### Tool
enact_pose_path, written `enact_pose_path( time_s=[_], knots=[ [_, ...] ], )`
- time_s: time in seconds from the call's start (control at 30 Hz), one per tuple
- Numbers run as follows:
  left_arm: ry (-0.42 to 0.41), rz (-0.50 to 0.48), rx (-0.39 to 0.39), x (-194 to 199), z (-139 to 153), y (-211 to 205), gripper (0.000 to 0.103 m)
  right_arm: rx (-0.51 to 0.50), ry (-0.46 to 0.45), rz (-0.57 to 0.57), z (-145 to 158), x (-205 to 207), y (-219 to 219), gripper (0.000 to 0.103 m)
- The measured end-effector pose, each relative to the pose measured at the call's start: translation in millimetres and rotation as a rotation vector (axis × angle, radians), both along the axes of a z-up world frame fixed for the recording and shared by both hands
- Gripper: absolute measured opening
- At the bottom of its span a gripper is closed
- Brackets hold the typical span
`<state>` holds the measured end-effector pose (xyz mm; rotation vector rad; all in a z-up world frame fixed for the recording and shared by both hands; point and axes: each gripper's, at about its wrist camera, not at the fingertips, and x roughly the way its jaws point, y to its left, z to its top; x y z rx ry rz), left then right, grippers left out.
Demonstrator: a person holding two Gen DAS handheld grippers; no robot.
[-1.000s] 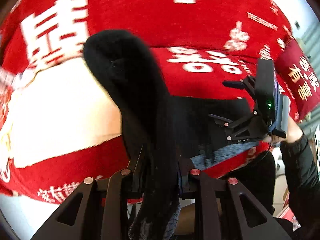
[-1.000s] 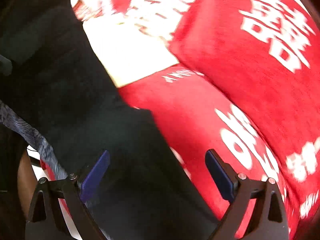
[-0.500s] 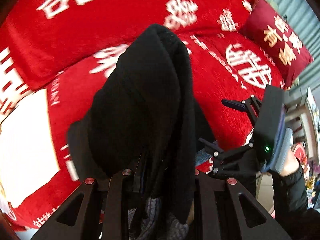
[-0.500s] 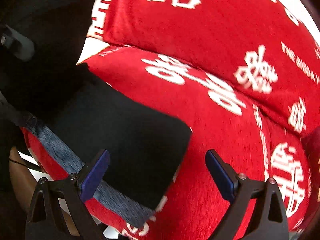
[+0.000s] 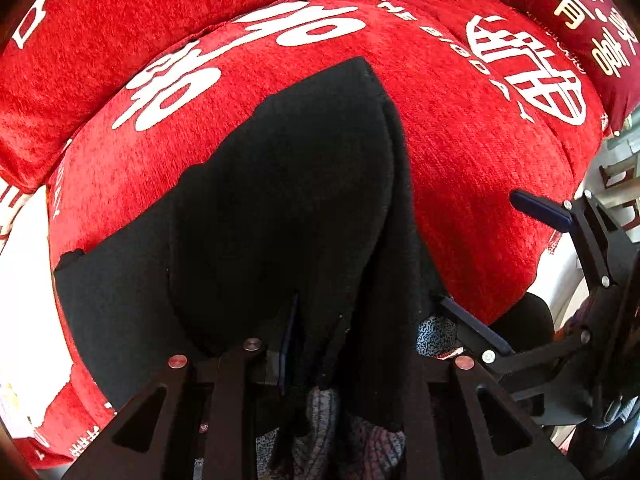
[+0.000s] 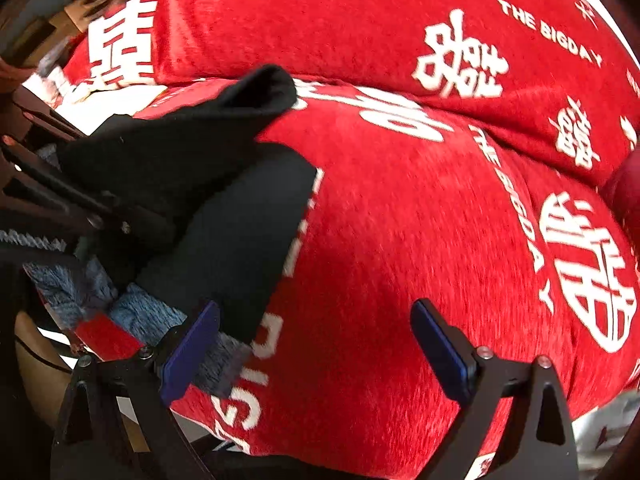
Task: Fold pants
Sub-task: 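Lower the folded trousers onto the bedspread and open the left gripper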
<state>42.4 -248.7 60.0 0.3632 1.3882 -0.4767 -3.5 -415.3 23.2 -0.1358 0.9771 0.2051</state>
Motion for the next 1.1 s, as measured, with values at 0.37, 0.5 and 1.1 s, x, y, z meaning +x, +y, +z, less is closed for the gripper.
enact_pose_path(
  time_s=[0.37, 0.5, 1.1],
  knots=[
    [0.036, 0.014, -0.259, -6, 61, 8, 0.066, 0.058, -0.007, -0.033, 13, -15, -12, 0.097],
    [-0.055, 0.023, -0.361, -14, 96, 41, 0.103, 0.092, 0.011, -0.053, 14, -24, -19, 0.098],
    [-0.137, 0.428, -0.126, -27, -8, 177, 0.103, 0.433, 0.126, -0.030, 14, -17, 26, 0.039]
  ],
)
